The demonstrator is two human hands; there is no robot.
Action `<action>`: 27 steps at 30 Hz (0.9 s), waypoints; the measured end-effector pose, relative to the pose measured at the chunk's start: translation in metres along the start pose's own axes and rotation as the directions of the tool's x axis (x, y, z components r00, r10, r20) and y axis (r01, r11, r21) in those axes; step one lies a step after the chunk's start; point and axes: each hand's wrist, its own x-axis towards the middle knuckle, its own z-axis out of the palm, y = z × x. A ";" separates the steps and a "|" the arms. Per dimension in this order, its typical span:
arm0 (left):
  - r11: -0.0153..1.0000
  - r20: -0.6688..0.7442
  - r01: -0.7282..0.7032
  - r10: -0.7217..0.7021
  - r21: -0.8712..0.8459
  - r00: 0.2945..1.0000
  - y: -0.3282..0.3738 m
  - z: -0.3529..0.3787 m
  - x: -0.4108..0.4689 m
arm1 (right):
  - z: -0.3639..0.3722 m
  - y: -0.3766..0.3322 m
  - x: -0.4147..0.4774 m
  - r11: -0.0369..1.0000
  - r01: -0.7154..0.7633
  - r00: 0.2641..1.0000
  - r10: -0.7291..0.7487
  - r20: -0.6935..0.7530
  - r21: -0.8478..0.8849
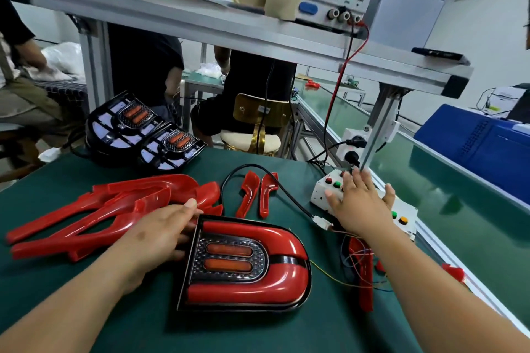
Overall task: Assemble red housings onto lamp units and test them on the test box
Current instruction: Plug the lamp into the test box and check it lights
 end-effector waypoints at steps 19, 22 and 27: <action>-0.056 0.671 -0.690 0.300 0.722 0.678 0.115 0.140 0.063 | -0.031 -0.002 -0.059 0.881 0.338 0.923 -0.242 -0.298 0.332; -0.153 0.711 -0.707 0.321 0.691 0.626 0.113 0.144 0.065 | -0.027 0.005 -0.067 0.863 0.371 0.903 -0.249 -0.350 0.342; -0.035 0.758 -0.791 0.314 0.610 0.571 0.113 0.131 0.068 | -0.020 0.009 -0.067 0.875 0.356 0.900 -0.227 -0.372 0.327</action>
